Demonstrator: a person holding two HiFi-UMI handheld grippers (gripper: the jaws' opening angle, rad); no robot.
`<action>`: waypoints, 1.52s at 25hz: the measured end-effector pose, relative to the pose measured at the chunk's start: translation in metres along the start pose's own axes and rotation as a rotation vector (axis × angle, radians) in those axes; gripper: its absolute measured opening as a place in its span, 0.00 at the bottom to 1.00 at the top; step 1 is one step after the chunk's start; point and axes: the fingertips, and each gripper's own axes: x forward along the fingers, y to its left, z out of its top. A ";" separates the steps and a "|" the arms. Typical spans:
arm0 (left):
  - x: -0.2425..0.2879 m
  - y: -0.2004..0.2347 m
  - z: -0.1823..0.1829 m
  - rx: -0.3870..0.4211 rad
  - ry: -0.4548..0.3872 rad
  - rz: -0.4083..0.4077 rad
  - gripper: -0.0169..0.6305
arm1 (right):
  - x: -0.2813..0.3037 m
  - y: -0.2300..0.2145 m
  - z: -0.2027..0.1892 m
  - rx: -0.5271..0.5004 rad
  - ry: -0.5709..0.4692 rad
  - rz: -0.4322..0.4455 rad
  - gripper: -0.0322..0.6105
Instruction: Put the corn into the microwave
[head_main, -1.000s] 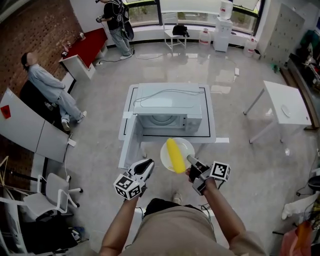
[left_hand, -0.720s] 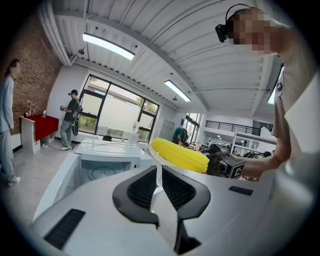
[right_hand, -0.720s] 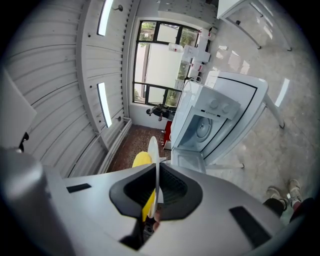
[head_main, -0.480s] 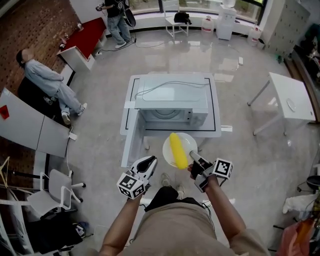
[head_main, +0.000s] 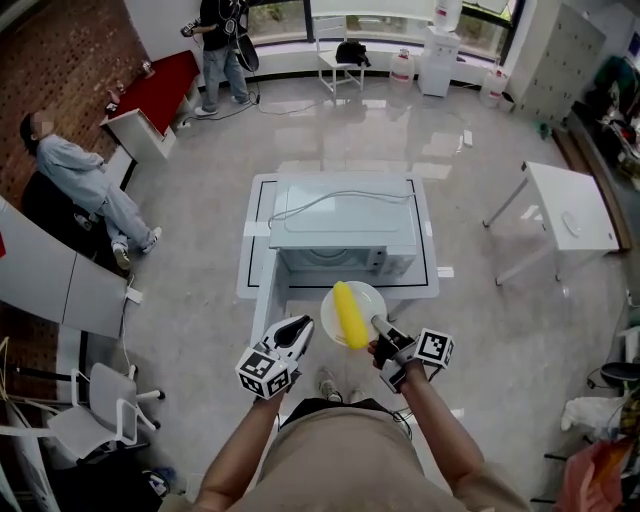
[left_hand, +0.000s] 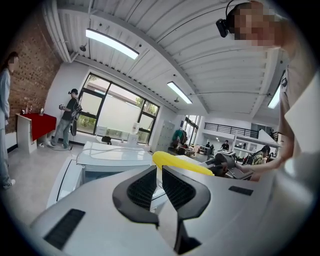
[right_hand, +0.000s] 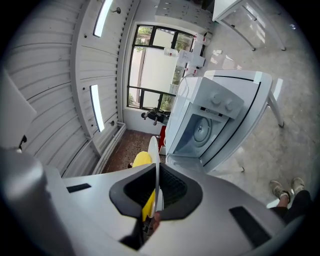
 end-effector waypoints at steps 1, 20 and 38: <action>0.001 0.006 0.001 0.001 0.000 -0.005 0.06 | 0.005 -0.001 0.001 -0.001 -0.005 0.000 0.08; 0.032 0.057 0.001 0.014 0.053 -0.059 0.06 | 0.056 -0.033 0.015 -0.009 -0.048 -0.050 0.08; 0.070 0.095 -0.019 0.030 0.111 0.017 0.06 | 0.108 -0.116 0.045 0.001 -0.033 -0.079 0.08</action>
